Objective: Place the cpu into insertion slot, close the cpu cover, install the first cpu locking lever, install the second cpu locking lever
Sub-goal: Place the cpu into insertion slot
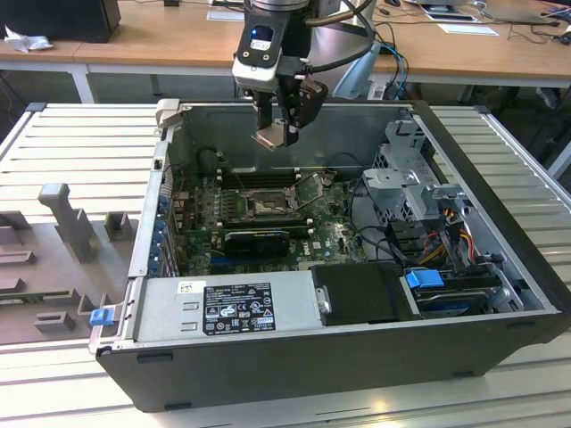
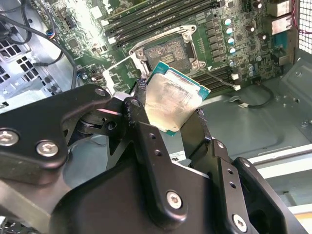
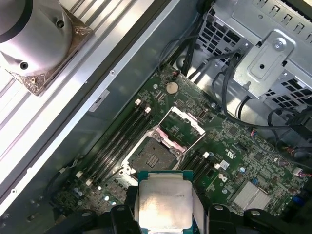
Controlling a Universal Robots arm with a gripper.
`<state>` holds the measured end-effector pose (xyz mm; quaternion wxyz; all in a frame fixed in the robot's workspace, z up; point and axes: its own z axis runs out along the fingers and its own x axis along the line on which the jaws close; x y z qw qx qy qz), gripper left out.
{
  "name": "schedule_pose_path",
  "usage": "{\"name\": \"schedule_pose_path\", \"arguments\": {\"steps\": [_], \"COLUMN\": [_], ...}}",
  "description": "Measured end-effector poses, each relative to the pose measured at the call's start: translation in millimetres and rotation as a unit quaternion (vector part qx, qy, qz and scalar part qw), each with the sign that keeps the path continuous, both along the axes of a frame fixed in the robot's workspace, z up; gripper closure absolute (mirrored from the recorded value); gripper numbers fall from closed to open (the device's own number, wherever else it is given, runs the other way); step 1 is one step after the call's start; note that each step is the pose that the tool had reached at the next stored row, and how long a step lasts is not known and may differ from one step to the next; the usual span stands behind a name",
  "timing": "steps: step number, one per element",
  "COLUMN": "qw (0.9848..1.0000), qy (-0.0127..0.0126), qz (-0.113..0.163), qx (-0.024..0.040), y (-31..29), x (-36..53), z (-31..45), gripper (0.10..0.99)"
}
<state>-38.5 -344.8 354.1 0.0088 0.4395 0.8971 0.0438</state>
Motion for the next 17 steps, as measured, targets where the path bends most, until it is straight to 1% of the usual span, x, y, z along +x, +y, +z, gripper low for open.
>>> {"name": "schedule_pose_path", "arguments": {"steps": [1, 2, 5, 7, 12, 14, 17], "qw": [0.9998, 0.9995, 0.9987, 0.9978, 0.9976, 0.9974, 0.9968], "qy": [0.0000, 0.0000, 0.0000, 0.0000, 0.0003, 0.0003, 0.0003], "qz": [-0.020, -0.032, -0.051, -0.066, -0.070, -0.072, -0.080], "qx": [0.0000, 0.0000, 0.0000, 0.0000, -0.0001, -0.0002, 0.0000], "y": [0.0, 0.0, 0.0, 0.0, 0.0, -0.1, -0.1], "x": [0.0, 0.0, 0.0, 0.1, 0.0, 0.0, 0.0], "z": [-0.2, -0.3, -0.5, -1.2, -5.5, -5.7, -6.0], "gripper": [0.557, 0.557, 0.557, 0.557, 0.557, 0.557, 0.557]}}
